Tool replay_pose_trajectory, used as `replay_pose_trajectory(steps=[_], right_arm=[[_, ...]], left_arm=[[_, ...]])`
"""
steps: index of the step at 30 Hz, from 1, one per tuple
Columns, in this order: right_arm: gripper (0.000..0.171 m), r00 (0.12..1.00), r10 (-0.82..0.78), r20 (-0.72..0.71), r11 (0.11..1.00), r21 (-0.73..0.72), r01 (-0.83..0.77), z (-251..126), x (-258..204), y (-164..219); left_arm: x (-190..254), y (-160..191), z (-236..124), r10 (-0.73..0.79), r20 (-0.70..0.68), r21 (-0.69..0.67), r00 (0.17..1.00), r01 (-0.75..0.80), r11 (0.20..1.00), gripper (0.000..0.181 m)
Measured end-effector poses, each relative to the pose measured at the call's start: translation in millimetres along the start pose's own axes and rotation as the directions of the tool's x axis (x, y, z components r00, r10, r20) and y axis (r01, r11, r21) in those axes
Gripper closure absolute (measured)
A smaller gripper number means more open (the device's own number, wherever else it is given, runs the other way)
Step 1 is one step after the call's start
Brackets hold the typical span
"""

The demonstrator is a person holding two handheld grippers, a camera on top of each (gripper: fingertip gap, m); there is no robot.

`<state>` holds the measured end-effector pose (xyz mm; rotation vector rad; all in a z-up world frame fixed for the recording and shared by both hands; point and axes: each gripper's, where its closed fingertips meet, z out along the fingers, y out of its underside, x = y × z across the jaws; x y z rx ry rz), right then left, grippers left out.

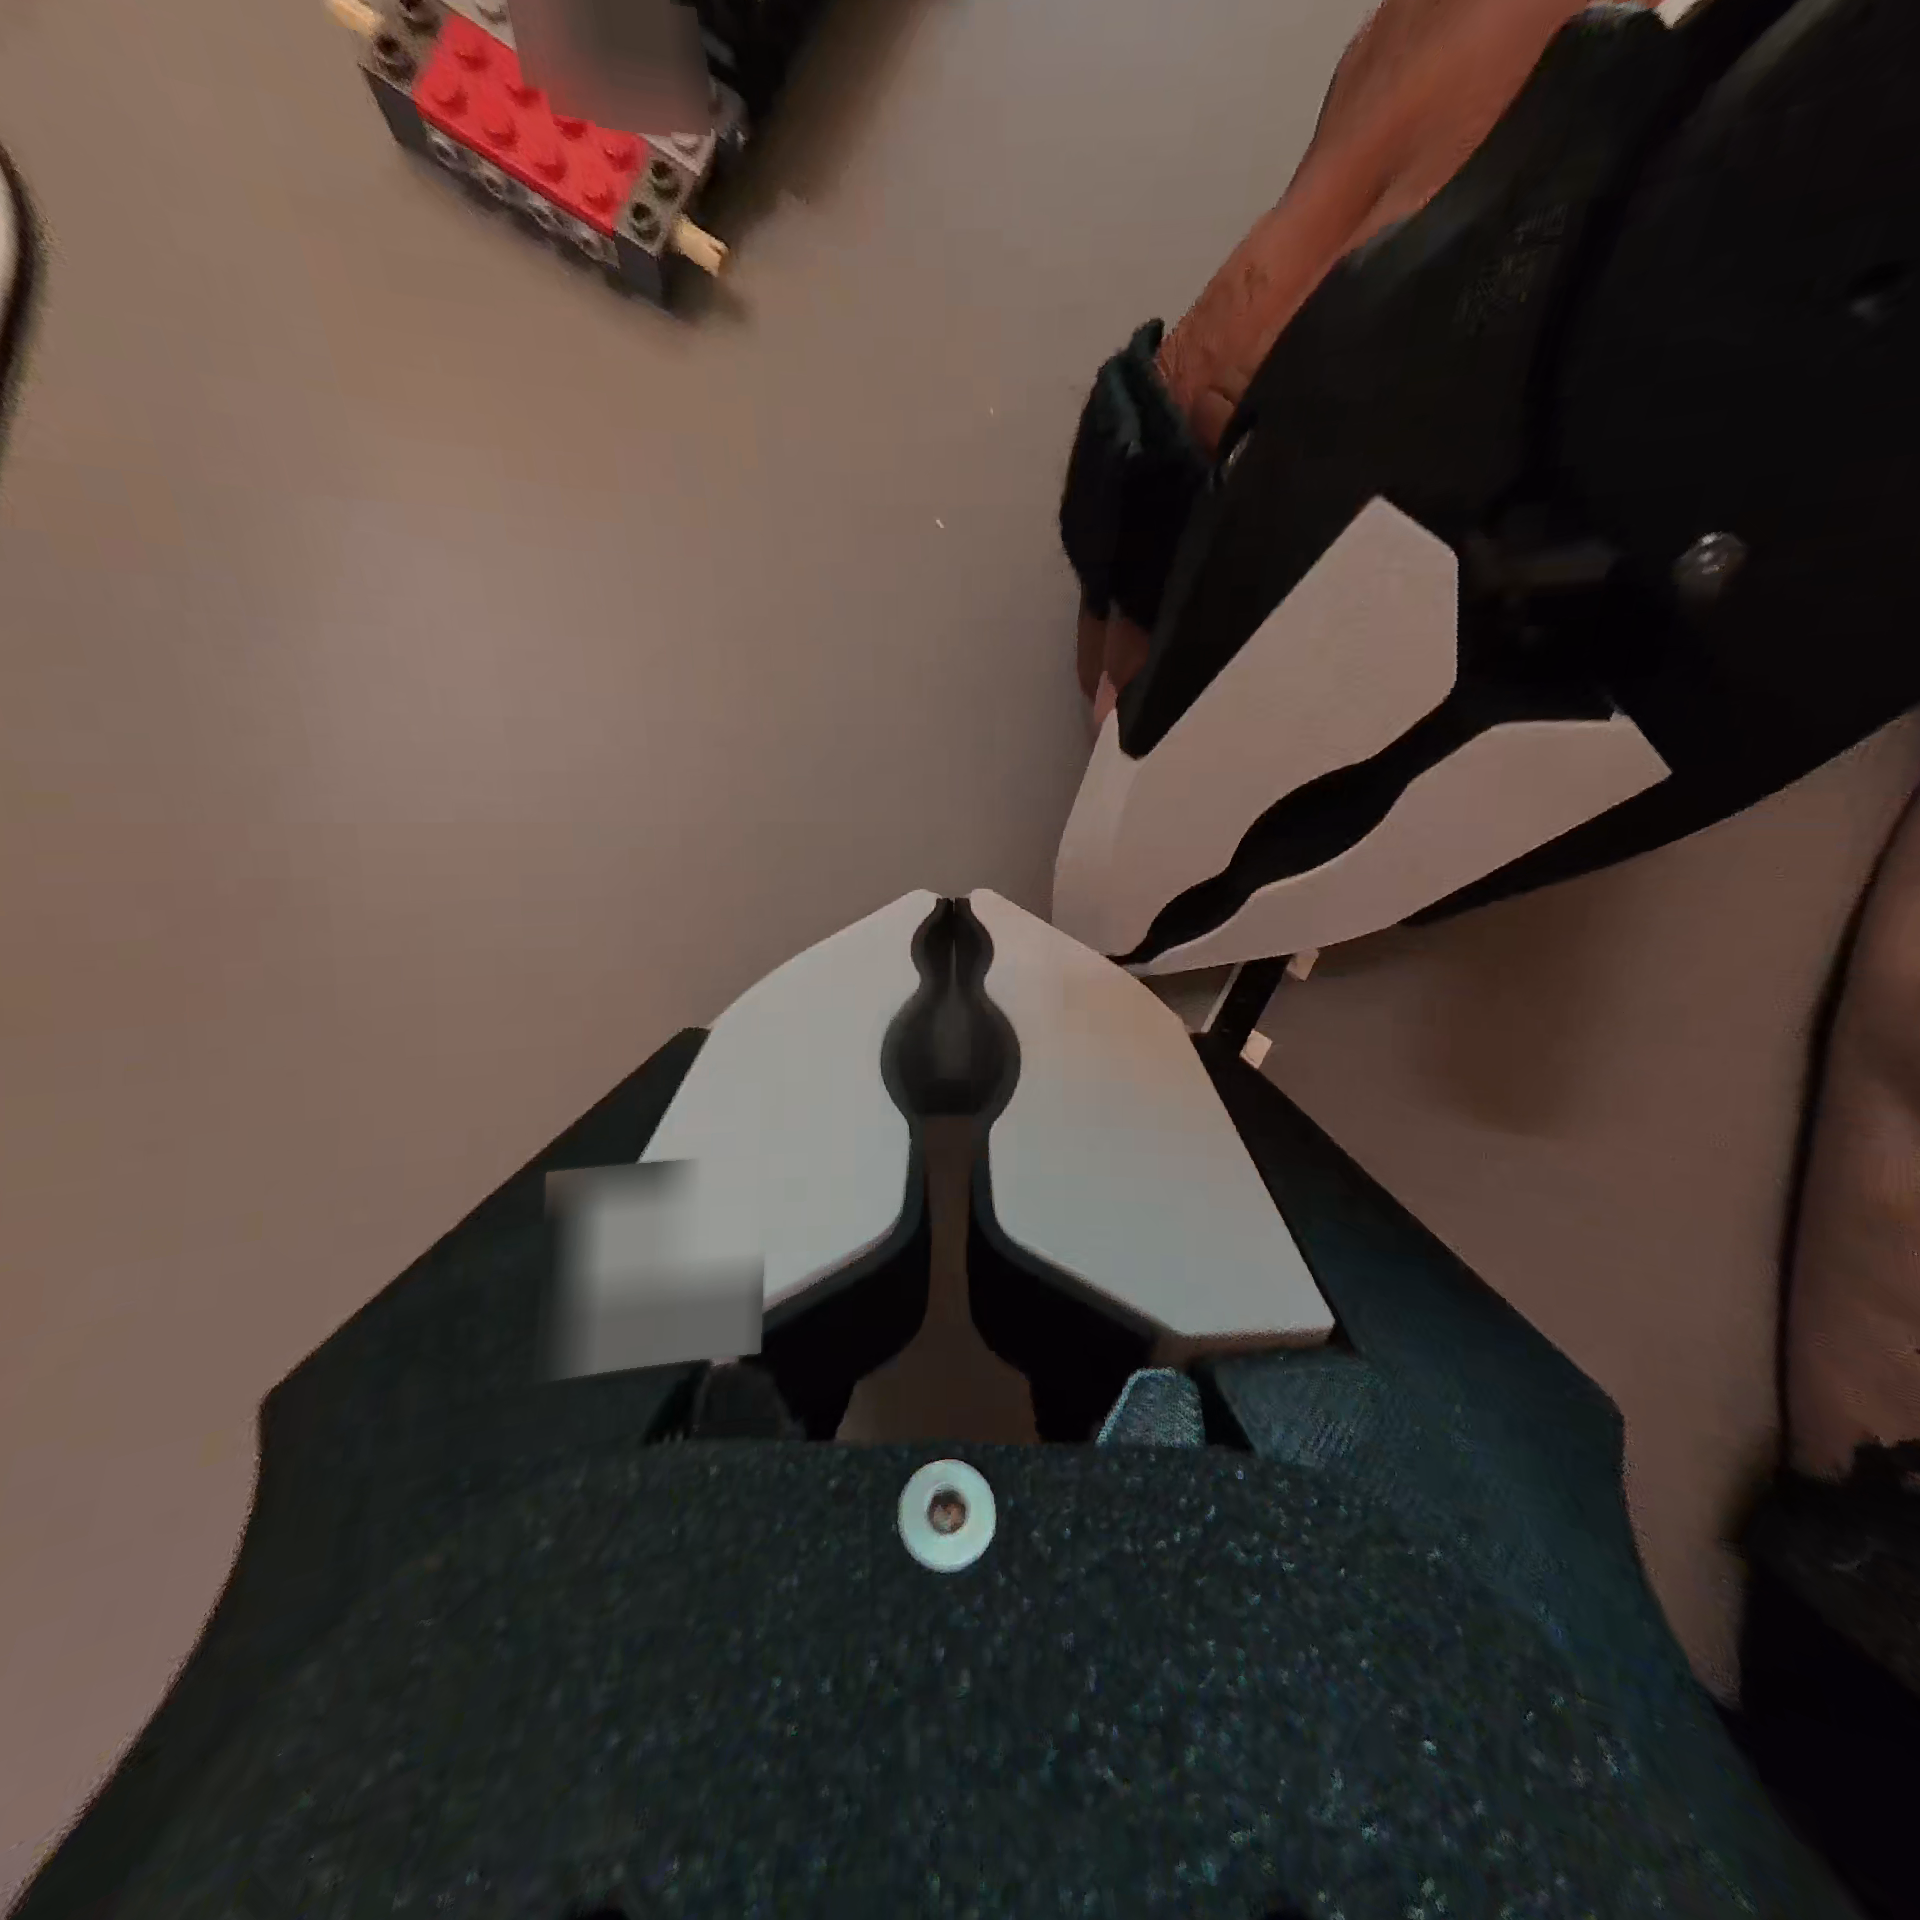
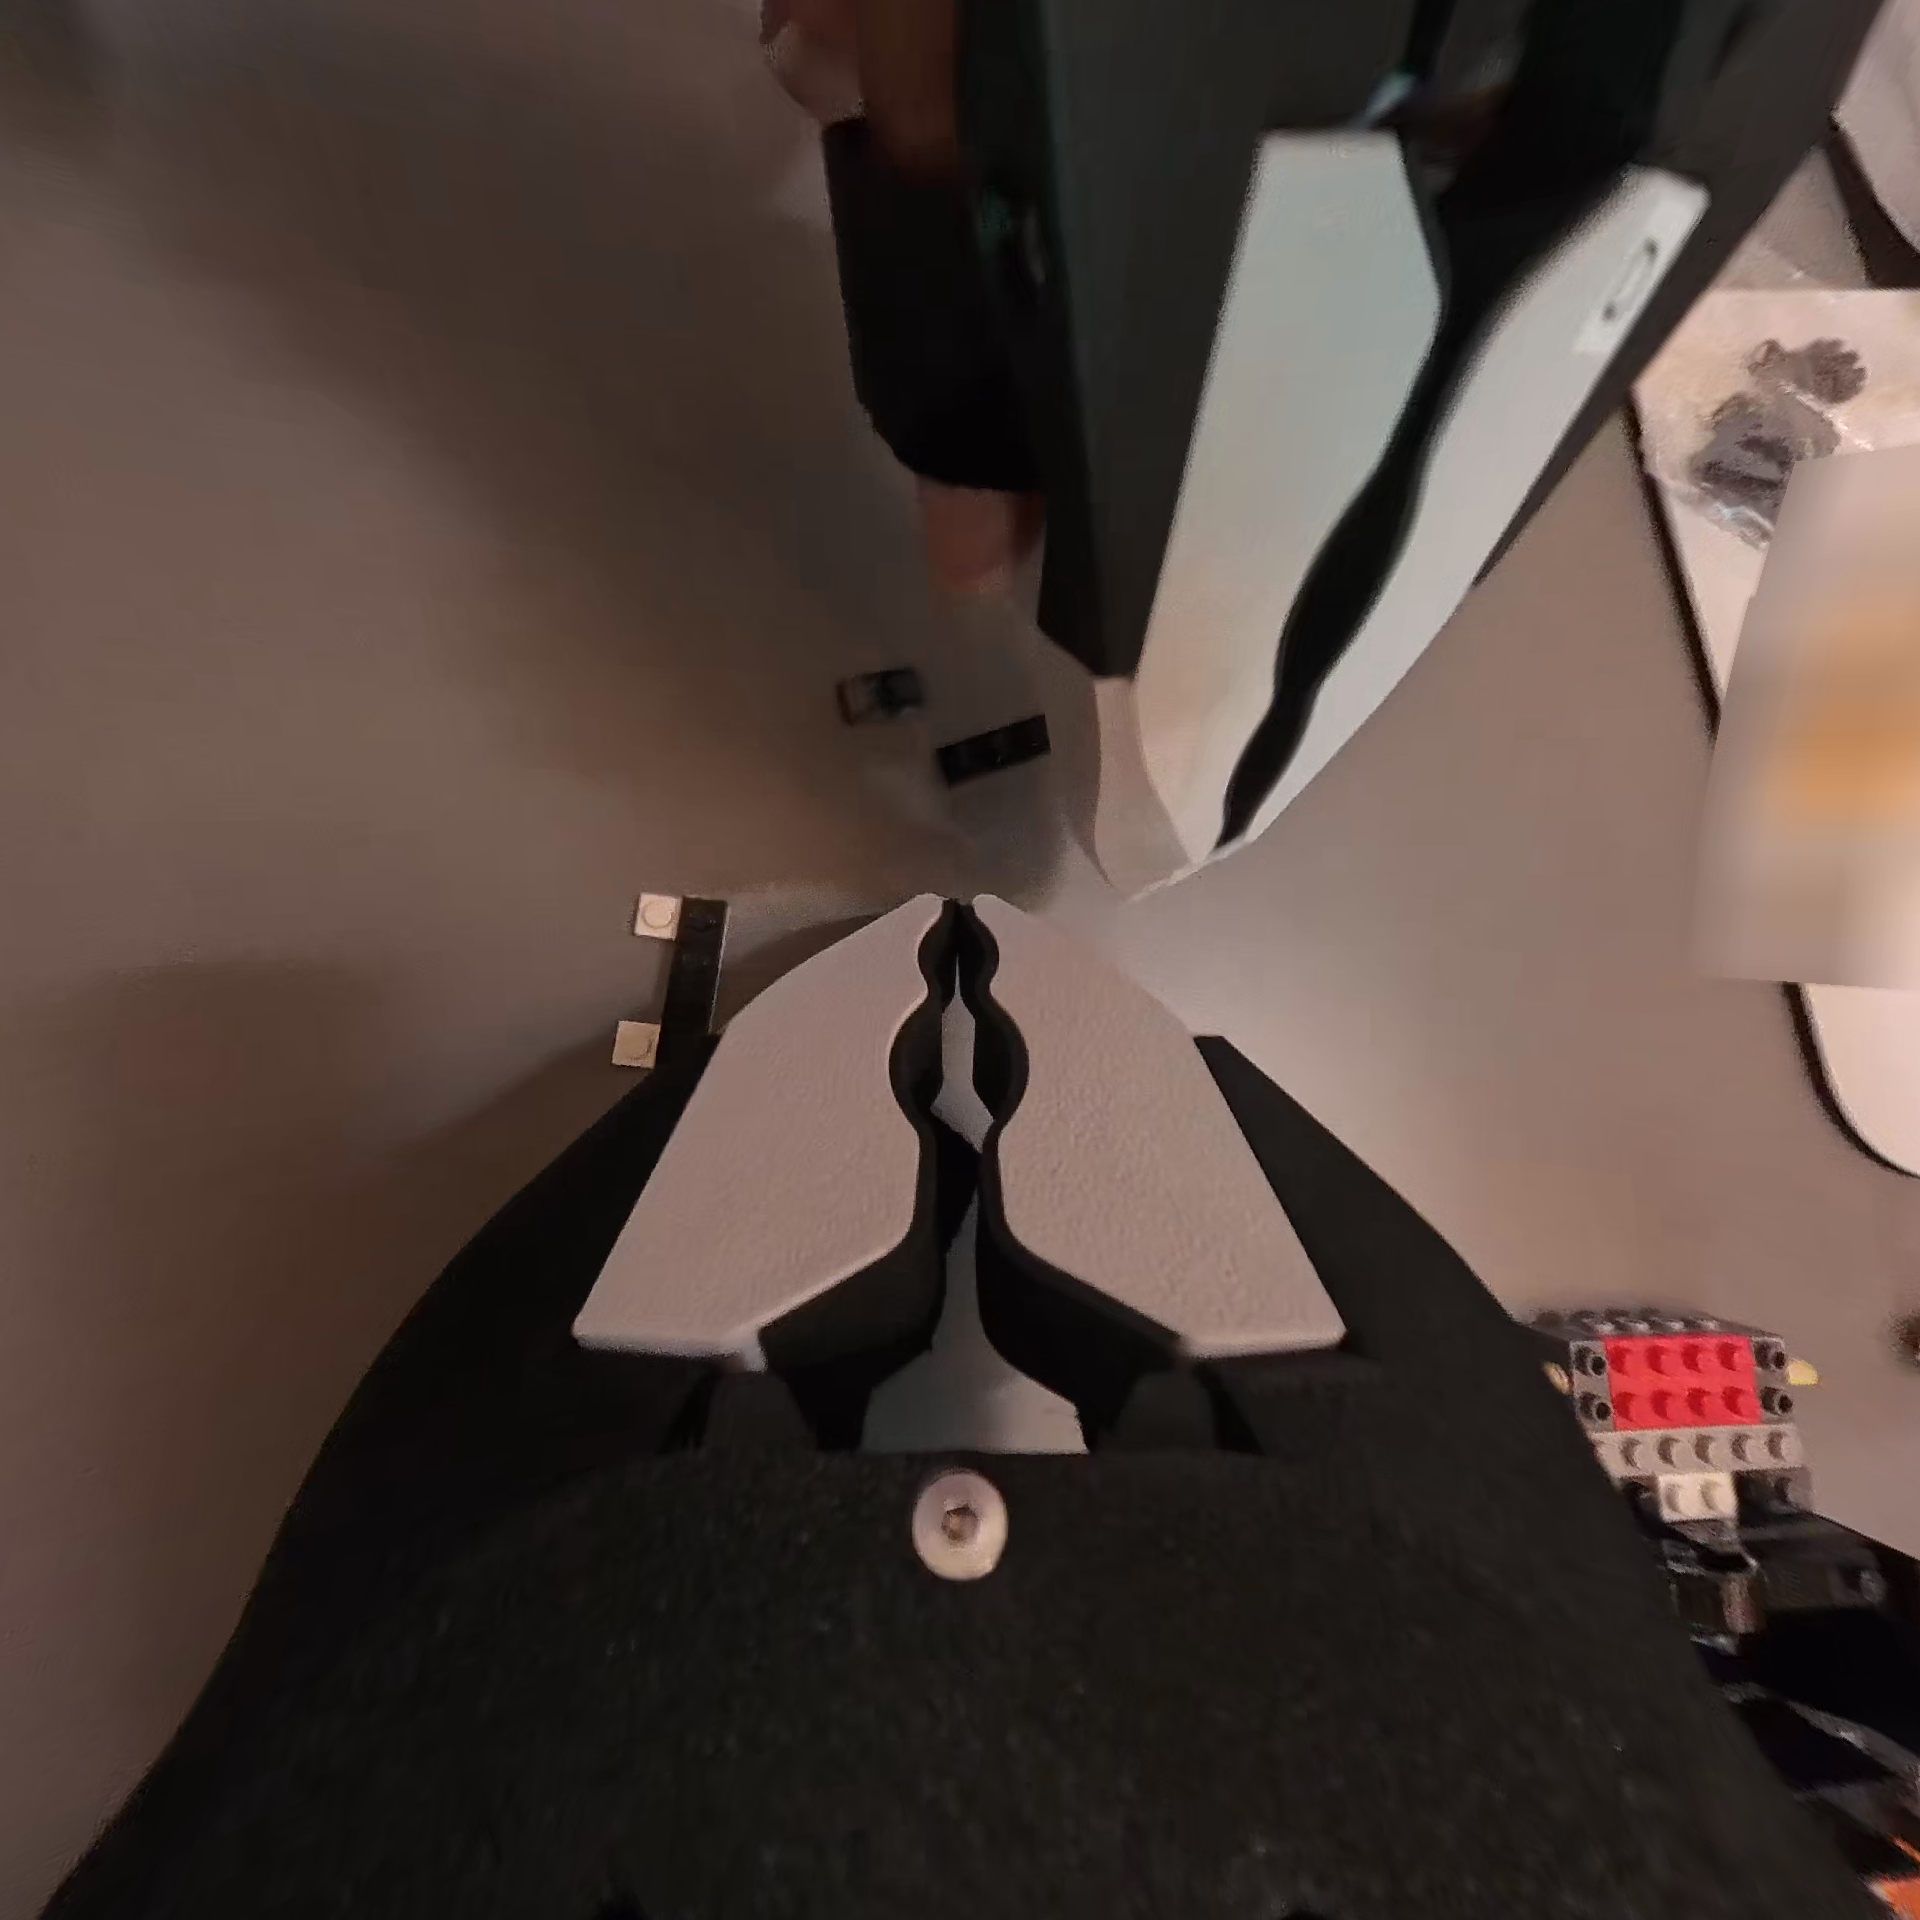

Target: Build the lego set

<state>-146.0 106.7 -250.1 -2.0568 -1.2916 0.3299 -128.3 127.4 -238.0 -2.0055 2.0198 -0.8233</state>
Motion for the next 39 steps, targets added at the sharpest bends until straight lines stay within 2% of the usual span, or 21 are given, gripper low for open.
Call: replay_pose_trajectory(steps=[4, 9, 12, 19, 22, 23, 24, 26, 28, 30, 35, 39], right_arm=[[0.168, 0.998, 0.061, 0.001, 0.997, 0.045, -0.061, -8.1, 8.4, -1.8], [0.155, 0.993, 0.113, 0.026, 0.991, 0.063, -0.114, -5.9, 6.7, -8.1], [0.147, 0.989, 0.145, 0.032, 0.989, 0.025, -0.146, 5.4, 0.4, -12.3], [0.147, 0.965, 0.261, 0.005, 0.951, -0.172, -0.256, 28.0, 3.1, -18.9], [0.148, 0.965, 0.261, 0.012, 0.934, -0.257, -0.249, 34.8, 3.4, -19.8], [0.153, 0.970, 0.243, 0.005, 0.932, -0.277, -0.232, 36.1, 5.2, -20.1], [0.161, 0.978, 0.208, 0.014, 0.934, -0.298, -0.195, 36.7, 5.3, -19.8], [0.164, 0.991, 0.108, 0.084, 0.947, -0.310, -0.077, 37.1, 3.0, -20.7], [0.164, 0.989, -0.053, 0.139, 0.958, -0.273, 0.090, 34.9, 3.2, -20.1], [0.164, 0.967, -0.161, 0.198, 0.970, -0.151, 0.193, 26.9, -7.3, -30.5], [0.164, 0.967, -0.130, 0.217, 0.991, 0.023, 0.128, 4.1, -21.7, -57.0], [0.164, 0.965, -0.087, 0.249, 0.994, 0.081, 0.069, -0.7, -29.6, -60.8]], left_arm=[[0.4, -7.3, -23.3, -0.034, -0.009, 0.107, 0.999, 0.035, 0.994, 0.174], [-1.5, 18.4, -38.3, -0.066, 0.037, 0.118, 0.997, 0.062, 0.991, 0.169], [-2.4, 37.8, -39.0, -0.092, 0.068, 0.124, 0.993, 0.083, 0.989, 0.167], [-3.7, 69.7, -42.6, -0.137, 0.133, 0.170, 0.982, 0.114, 0.979, 0.166], [-3.9, 78.0, -46.7, -0.131, 0.154, 0.181, 0.979, 0.102, 0.978, 0.166], [-3.3, 78.9, -48.1, -0.130, 0.150, 0.193, 0.980, 0.100, 0.976, 0.166], [-2.3, 78.6, -49.6, -0.133, 0.140, 0.210, 0.981, 0.101, 0.972, 0.166], [0.9, 76.6, -51.7, -0.136, 0.105, 0.250, 0.985, 0.107, 0.962, 0.166], [6.7, 76.4, -50.2, -0.129, 0.058, 0.272, 0.990, 0.109, 0.956, 0.166], [13.2, 75.8, -47.1, -0.104, 0.023, 0.290, 0.994, 0.093, 0.952, 0.164], [36.0, 59.8, -46.2, 0.041, -0.025, 0.385, 0.999, -0.028, 0.922, 0.154], [45.0, 49.1, -51.1, 0.101, -0.001, 0.429, 0.995, -0.091, 0.899, 0.165]])
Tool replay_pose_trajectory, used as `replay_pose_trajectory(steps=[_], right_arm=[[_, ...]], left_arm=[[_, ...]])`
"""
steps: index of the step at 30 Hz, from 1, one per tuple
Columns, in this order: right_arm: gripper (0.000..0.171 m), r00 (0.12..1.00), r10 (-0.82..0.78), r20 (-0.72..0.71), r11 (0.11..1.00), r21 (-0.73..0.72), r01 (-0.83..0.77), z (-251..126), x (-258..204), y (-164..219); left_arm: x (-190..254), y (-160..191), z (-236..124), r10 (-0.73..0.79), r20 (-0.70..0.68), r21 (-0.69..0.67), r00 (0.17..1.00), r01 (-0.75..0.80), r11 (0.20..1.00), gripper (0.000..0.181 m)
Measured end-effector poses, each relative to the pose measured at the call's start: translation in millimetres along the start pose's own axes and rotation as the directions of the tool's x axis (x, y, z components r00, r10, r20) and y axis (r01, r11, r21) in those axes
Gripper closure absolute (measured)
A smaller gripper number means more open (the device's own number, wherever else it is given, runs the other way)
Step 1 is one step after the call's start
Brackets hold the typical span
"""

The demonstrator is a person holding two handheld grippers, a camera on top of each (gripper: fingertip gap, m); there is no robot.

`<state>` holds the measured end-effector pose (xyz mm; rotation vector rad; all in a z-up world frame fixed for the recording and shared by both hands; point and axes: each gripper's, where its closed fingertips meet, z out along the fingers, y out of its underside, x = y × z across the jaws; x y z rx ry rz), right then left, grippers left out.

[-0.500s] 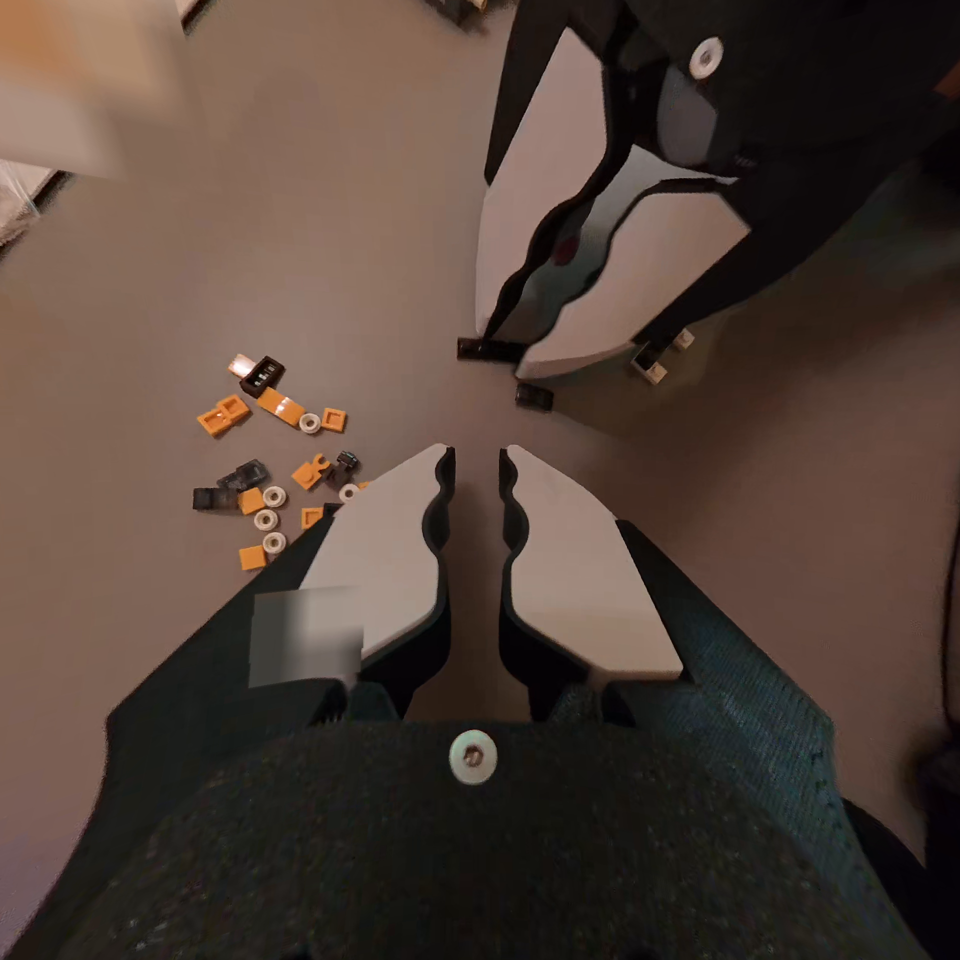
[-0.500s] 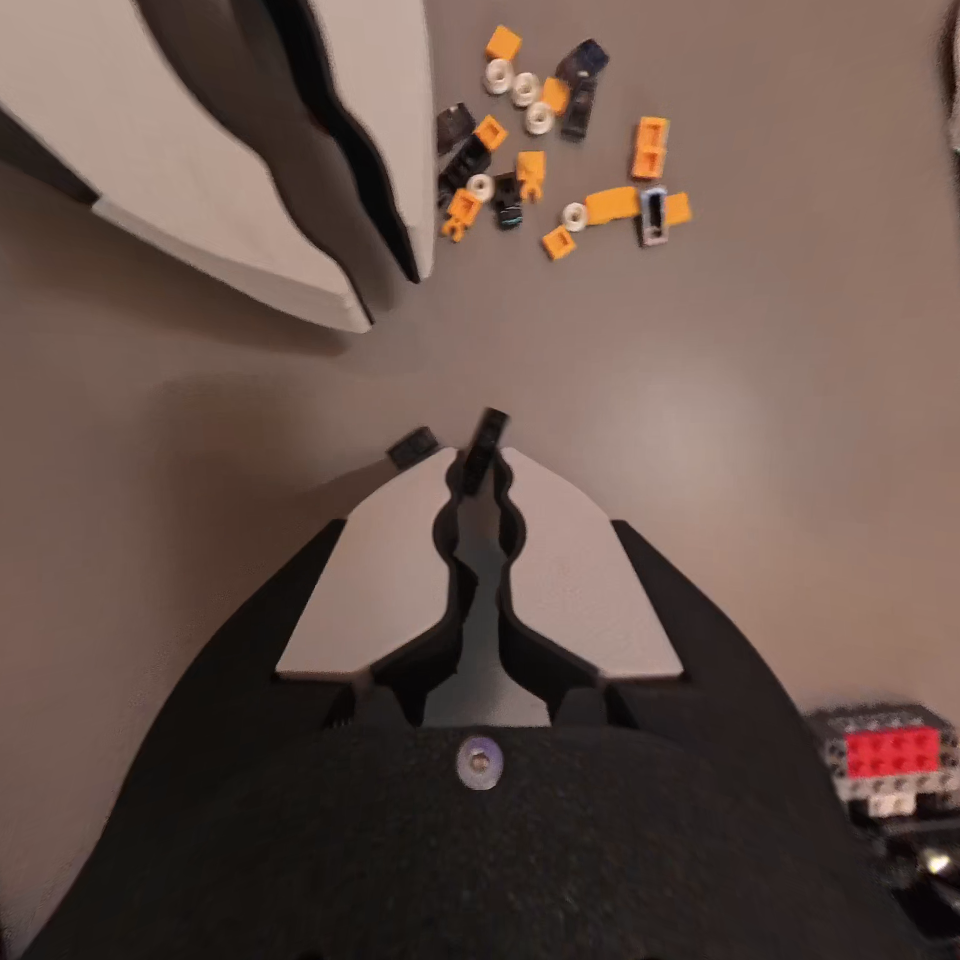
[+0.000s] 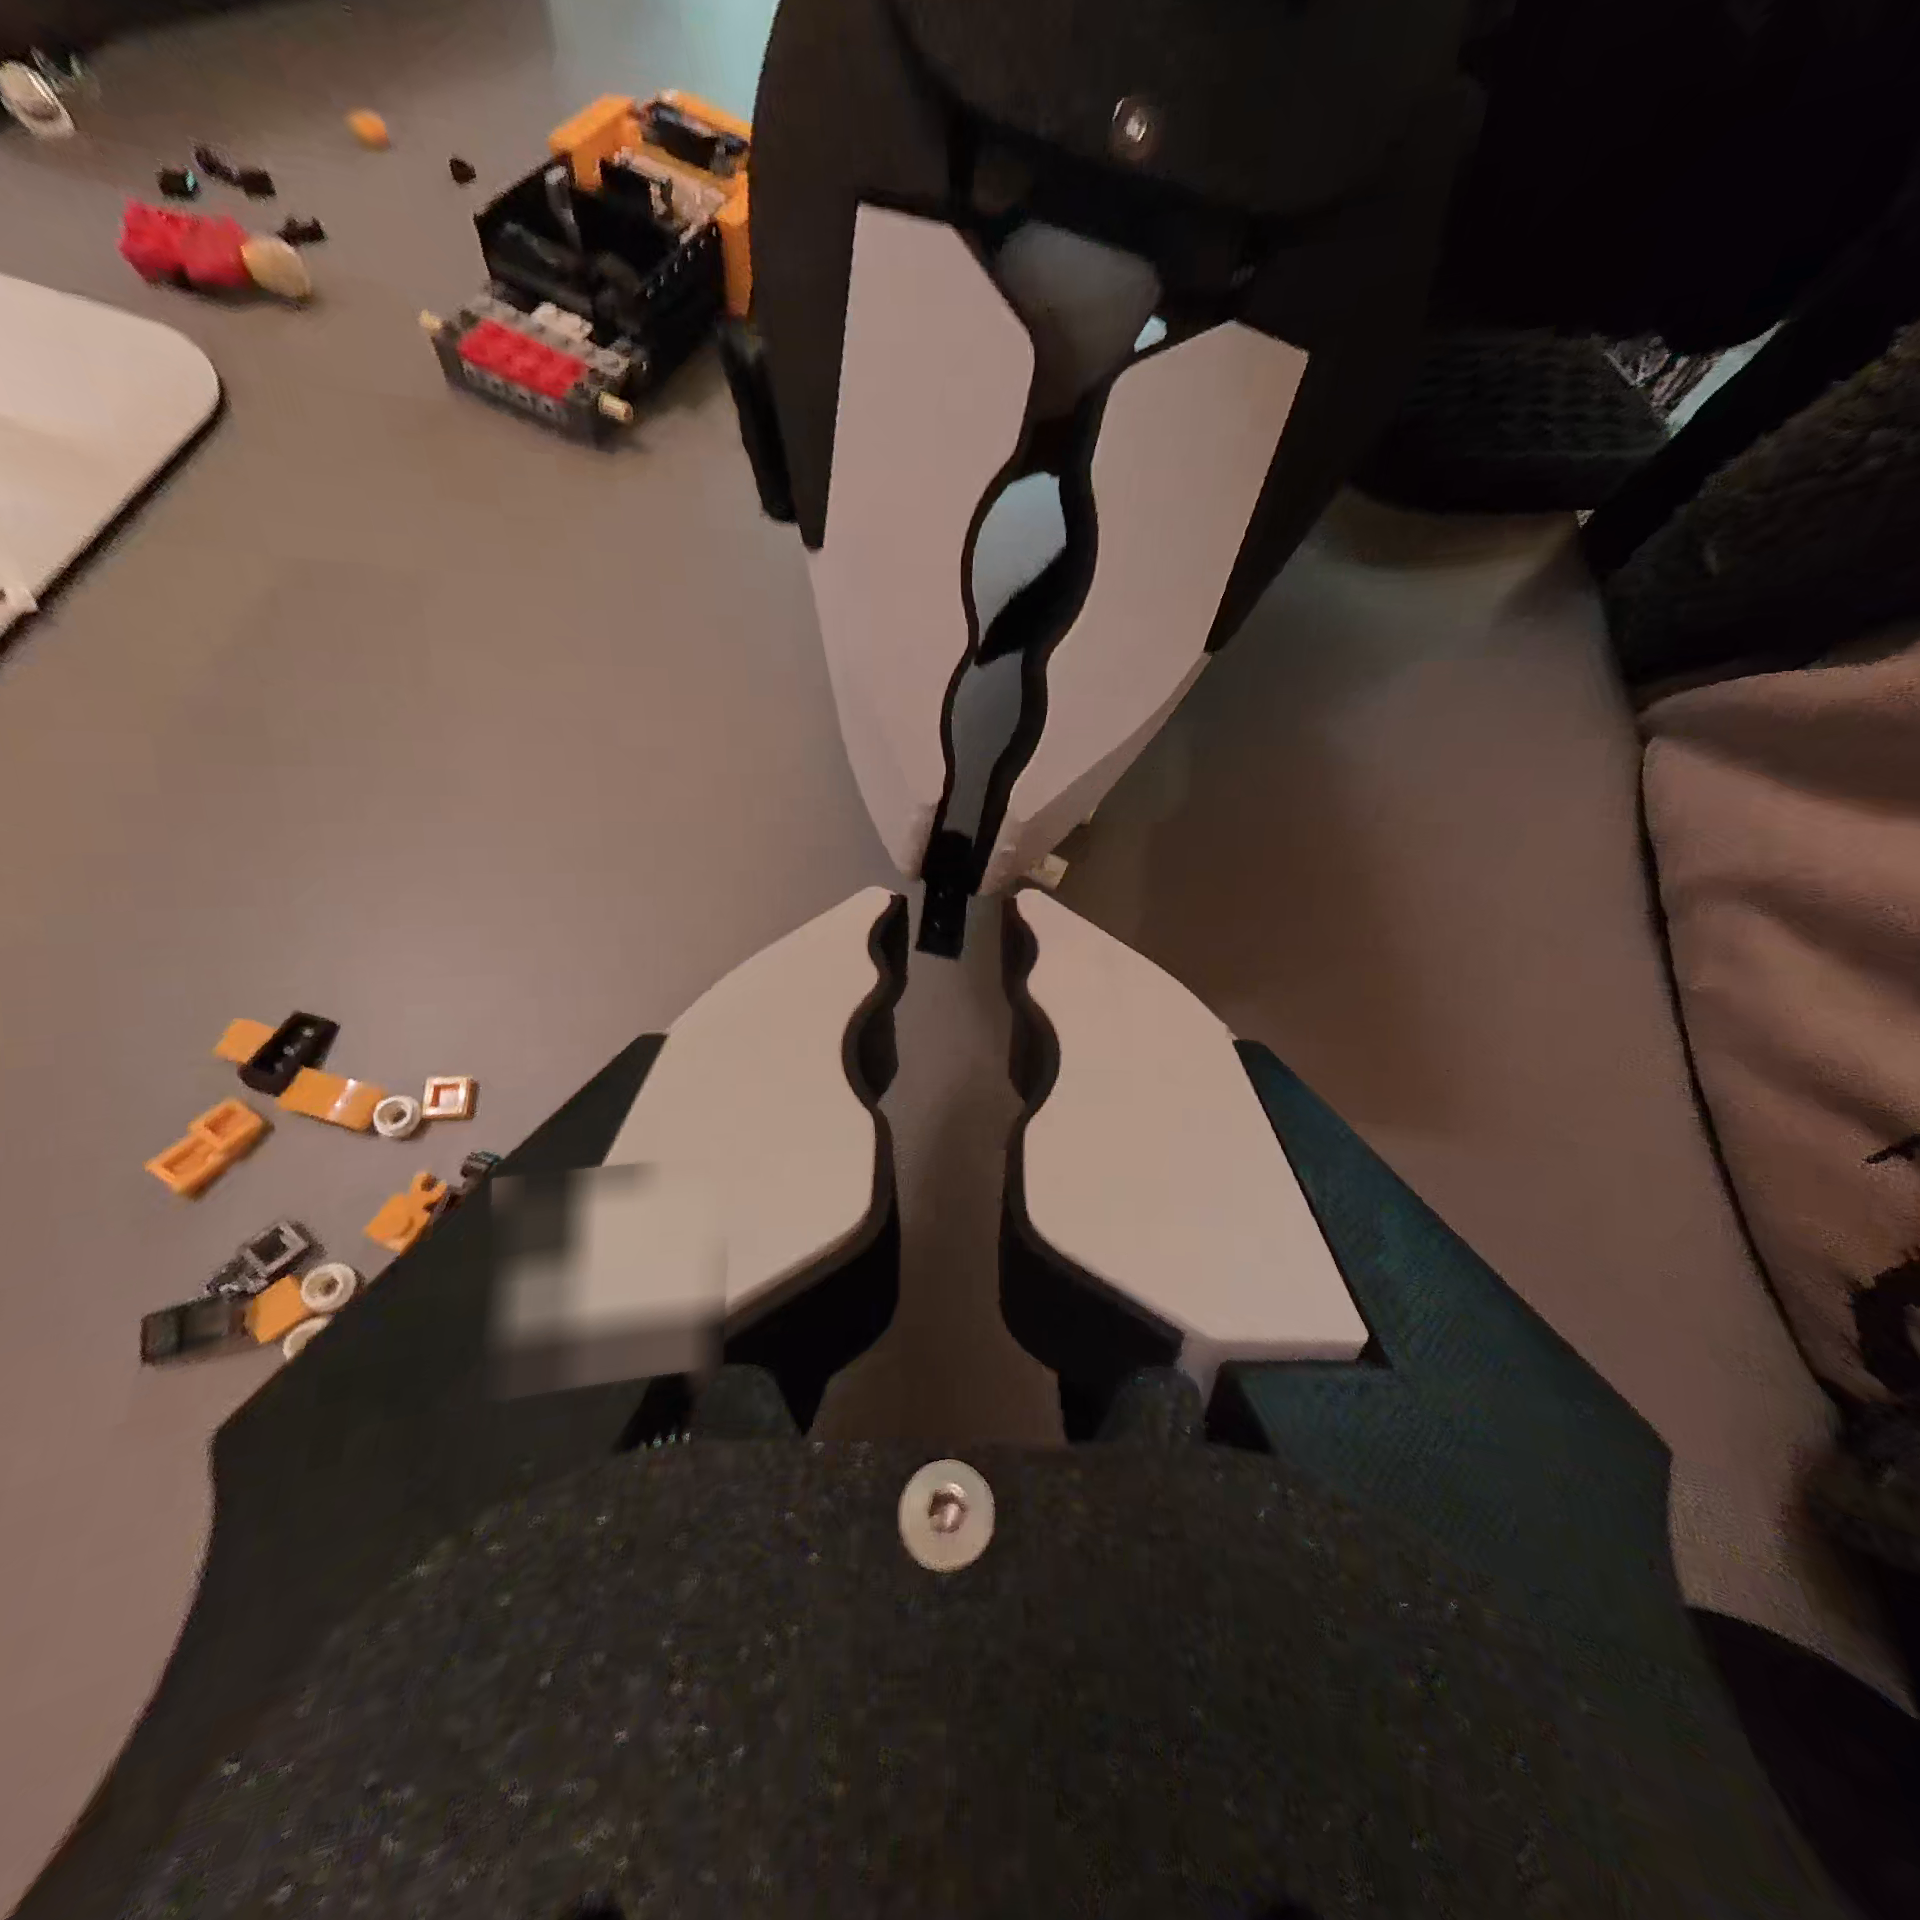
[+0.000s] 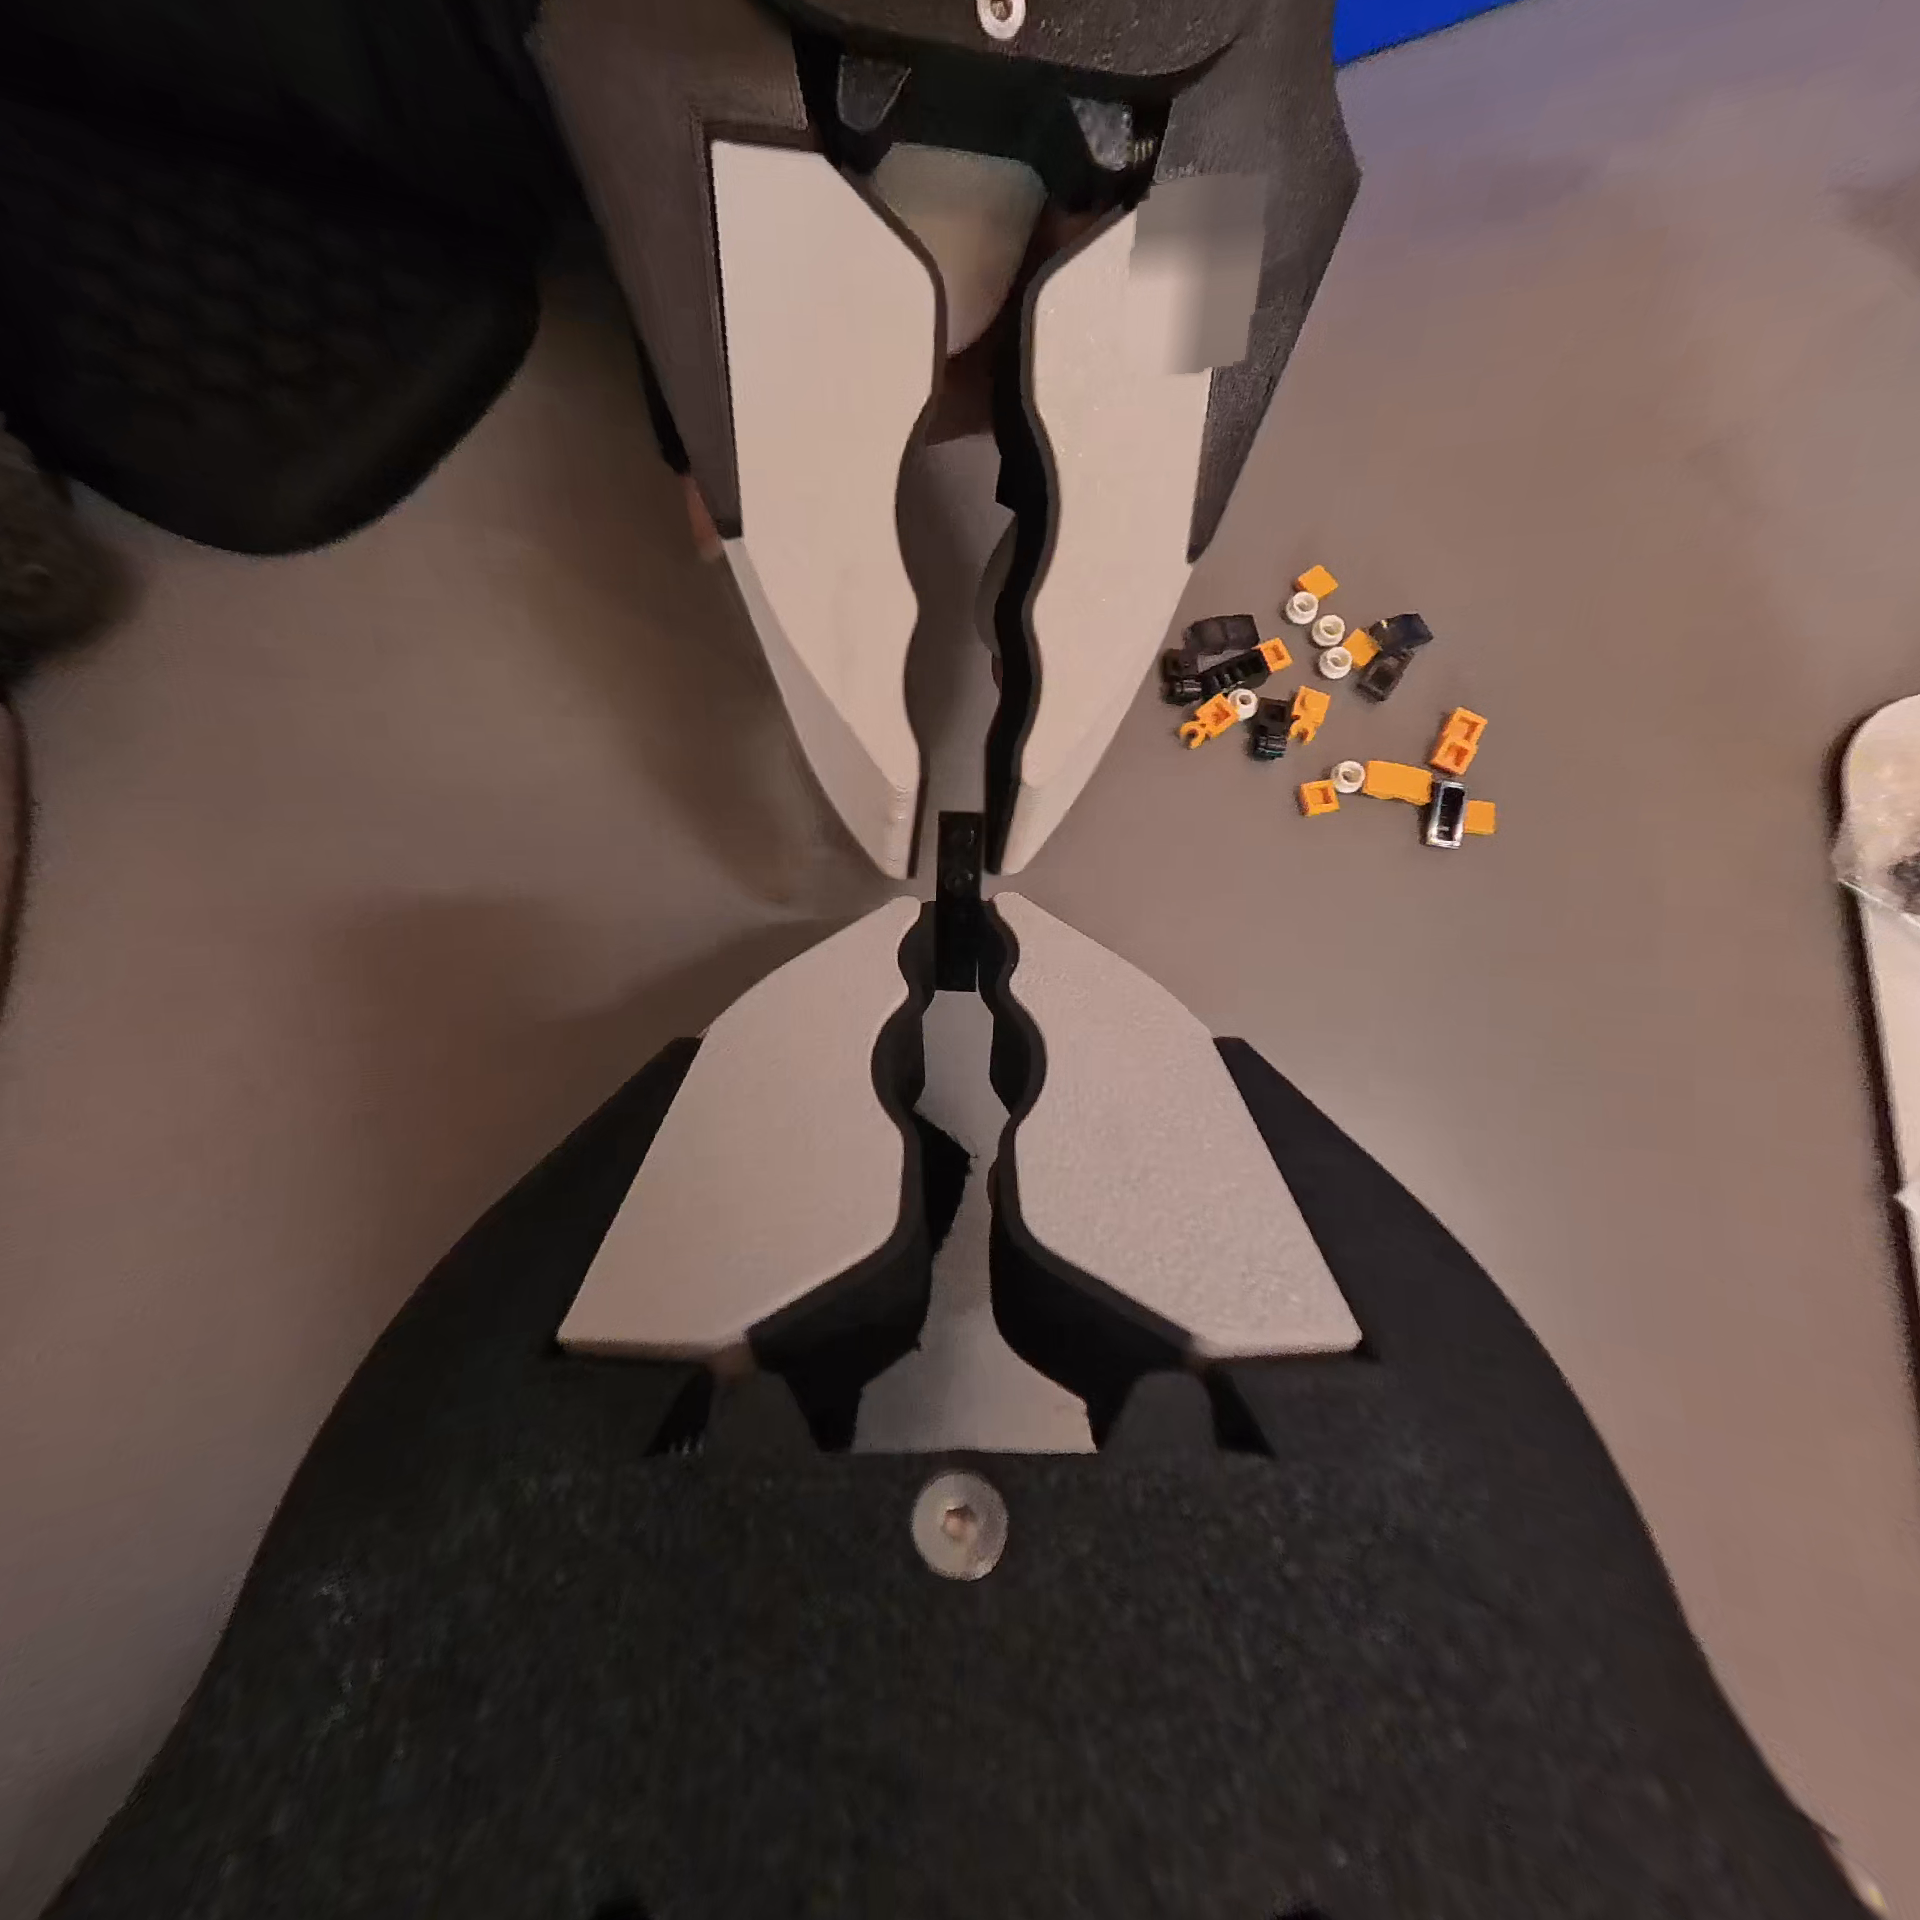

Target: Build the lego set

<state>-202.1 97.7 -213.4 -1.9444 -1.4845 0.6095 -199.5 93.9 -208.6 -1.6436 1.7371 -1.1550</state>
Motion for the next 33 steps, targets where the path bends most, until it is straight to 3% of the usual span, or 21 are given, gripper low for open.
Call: replay_pose_trajectory(steps=[2, 7, 12, 16, 19, 26, 33], right_arm=[[0.164, 1.000, 0.011, 0.010, 1.000, 0.016, -0.011, -0.4, -2.4, -1.0], [0.164, 0.997, 0.056, 0.044, 0.995, 0.084, -0.060, -3.4, -4.3, -7.3], [0.163, 0.995, 0.086, 0.041, 0.990, 0.104, -0.090, -3.0, -1.7, -7.6], [0.147, 0.982, 0.176, -0.075, 0.983, -0.038, -0.179, 0.2, 13.8, 18.0], [0.149, 0.948, 0.263, -0.181, 0.951, -0.116, -0.286, 12.5, 15.5, 35.1], [0.150, 0.904, 0.326, -0.278, 0.903, -0.190, -0.384, 27.4, 17.1, 37.1], [0.163, 0.903, 0.320, -0.286, 0.903, -0.198, -0.382, 34.7, 19.2, 36.0]], left_arm=[[0.6, -0.2, -0.1, 0.013, 0.008, -0.008, 1.000, -0.013, 1.000, 0.173], [2.8, -1.7, -2.3, 0.057, 0.024, -0.016, 0.998, -0.056, 0.998, 0.168], [1.5, -1.0, -3.6, 0.049, 0.027, -0.019, 0.998, -0.049, 0.999, 0.174], [-17.2, 10.9, -14.1, -0.040, 0.095, -0.056, 0.995, 0.045, 0.997, 0.174], [-28.7, 22.2, -18.6, -0.093, 0.145, -0.064, 0.985, 0.103, 0.993, 0.174], [-30.7, 37.9, -15.2, -0.023, 0.225, -0.104, 0.974, 0.047, 0.993, 0.174], [-31.9, 38.8, -11.2, 0.095, 0.288, -0.129, 0.953, -0.060, 0.990, 0.173]])
